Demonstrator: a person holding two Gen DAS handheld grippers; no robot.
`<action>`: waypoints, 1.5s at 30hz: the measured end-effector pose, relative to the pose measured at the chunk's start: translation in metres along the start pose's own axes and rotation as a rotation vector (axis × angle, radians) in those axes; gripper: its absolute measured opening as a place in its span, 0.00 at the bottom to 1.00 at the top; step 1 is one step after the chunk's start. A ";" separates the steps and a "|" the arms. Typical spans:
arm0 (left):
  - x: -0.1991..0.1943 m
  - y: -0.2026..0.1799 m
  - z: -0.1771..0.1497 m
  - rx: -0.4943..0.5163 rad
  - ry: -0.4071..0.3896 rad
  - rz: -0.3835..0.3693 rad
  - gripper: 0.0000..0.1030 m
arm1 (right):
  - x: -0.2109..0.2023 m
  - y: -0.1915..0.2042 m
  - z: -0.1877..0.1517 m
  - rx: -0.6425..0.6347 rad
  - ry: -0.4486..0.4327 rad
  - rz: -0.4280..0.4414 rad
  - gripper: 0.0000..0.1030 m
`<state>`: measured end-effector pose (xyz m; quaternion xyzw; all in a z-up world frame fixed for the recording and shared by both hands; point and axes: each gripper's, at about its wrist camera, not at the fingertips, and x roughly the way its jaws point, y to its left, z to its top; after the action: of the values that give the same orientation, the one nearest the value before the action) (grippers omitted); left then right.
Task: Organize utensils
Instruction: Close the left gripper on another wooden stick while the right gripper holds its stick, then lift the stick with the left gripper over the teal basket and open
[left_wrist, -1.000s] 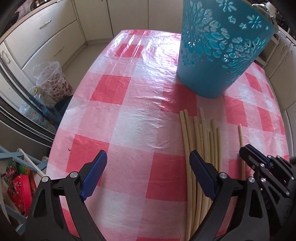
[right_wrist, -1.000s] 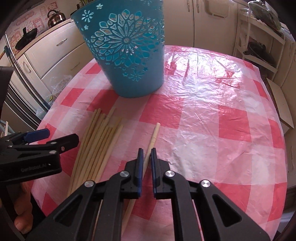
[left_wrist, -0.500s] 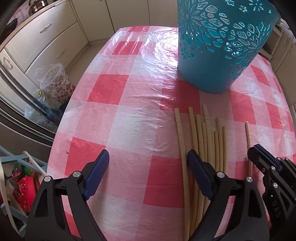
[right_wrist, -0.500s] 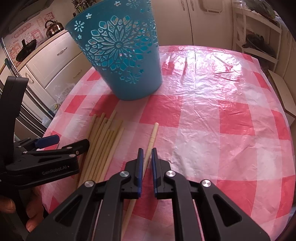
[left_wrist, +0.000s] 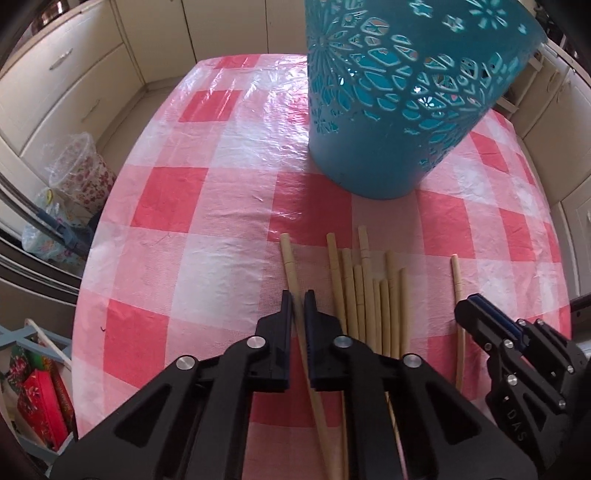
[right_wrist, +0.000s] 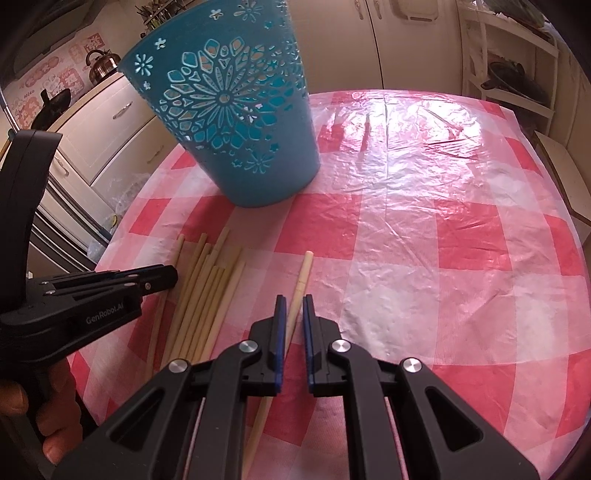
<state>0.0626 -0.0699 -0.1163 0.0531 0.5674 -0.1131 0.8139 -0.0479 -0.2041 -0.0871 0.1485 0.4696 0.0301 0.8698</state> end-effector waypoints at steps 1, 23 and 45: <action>0.000 0.003 0.001 -0.013 0.010 -0.018 0.05 | 0.000 0.000 0.000 -0.001 -0.002 0.000 0.09; -0.232 0.003 0.103 -0.109 -0.806 -0.185 0.05 | -0.004 -0.006 -0.005 0.028 -0.036 0.049 0.21; -0.100 -0.031 0.136 -0.066 -0.662 0.002 0.05 | -0.001 0.006 -0.004 -0.018 -0.039 0.045 0.35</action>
<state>0.1461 -0.1171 0.0265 -0.0125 0.2754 -0.1047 0.9555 -0.0509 -0.1980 -0.0864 0.1517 0.4488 0.0511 0.8792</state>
